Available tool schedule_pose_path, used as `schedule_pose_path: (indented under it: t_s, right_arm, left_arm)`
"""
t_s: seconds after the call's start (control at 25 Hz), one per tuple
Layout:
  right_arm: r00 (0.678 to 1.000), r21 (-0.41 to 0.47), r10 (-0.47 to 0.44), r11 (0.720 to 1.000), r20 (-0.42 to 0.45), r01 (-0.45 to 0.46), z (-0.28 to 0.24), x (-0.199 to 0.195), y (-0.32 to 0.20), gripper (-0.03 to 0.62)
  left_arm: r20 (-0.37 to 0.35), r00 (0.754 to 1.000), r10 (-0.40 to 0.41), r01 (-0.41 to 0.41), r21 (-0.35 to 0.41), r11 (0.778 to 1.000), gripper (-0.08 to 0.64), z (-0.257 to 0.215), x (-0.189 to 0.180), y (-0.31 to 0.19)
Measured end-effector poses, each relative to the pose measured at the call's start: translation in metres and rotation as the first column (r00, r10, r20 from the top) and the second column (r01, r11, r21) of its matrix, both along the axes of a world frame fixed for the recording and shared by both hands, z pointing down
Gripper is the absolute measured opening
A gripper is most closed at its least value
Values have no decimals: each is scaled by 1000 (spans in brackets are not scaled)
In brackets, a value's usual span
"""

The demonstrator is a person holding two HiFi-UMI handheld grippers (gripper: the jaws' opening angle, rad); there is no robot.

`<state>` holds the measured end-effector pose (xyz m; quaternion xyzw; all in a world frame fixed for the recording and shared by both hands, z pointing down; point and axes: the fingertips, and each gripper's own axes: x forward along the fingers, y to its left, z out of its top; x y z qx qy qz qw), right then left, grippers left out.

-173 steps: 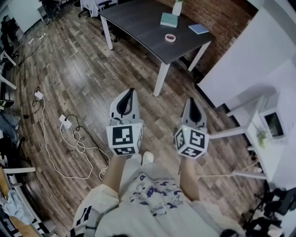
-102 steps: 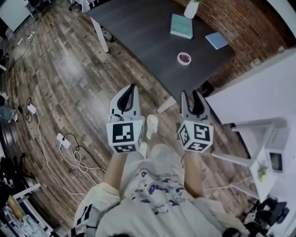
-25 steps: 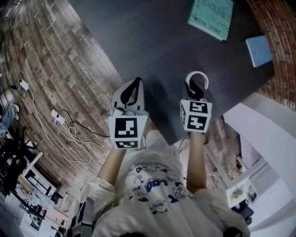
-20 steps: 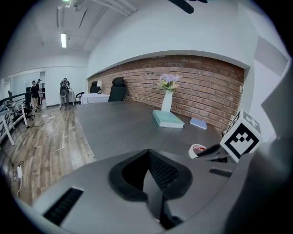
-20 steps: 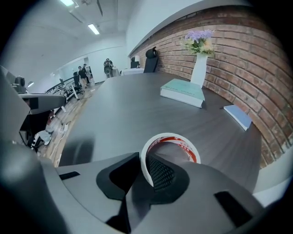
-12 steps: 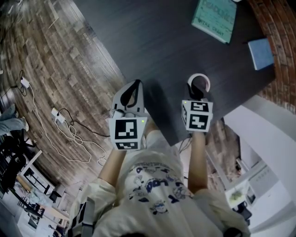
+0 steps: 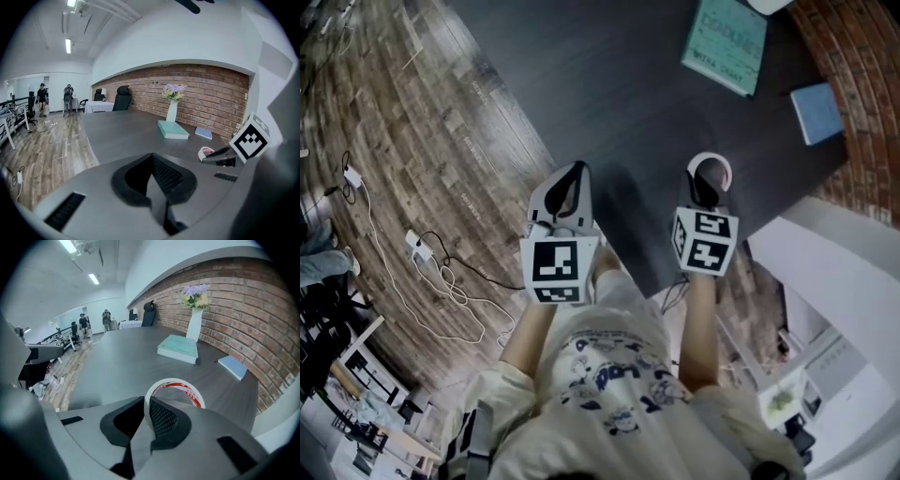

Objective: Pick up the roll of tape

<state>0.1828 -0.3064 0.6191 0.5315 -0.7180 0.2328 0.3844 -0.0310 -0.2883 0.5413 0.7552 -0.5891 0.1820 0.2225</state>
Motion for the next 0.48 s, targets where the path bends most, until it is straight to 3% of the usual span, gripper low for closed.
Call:
schedule_pose_path:
  t_s: [0.48]
  right_arm:
    - [996,201,75,976,55,-85,-90,-15,-8,37]
  left_arm:
    - [-17,1000,19,-16,164,986,2,-82,-15,-20]
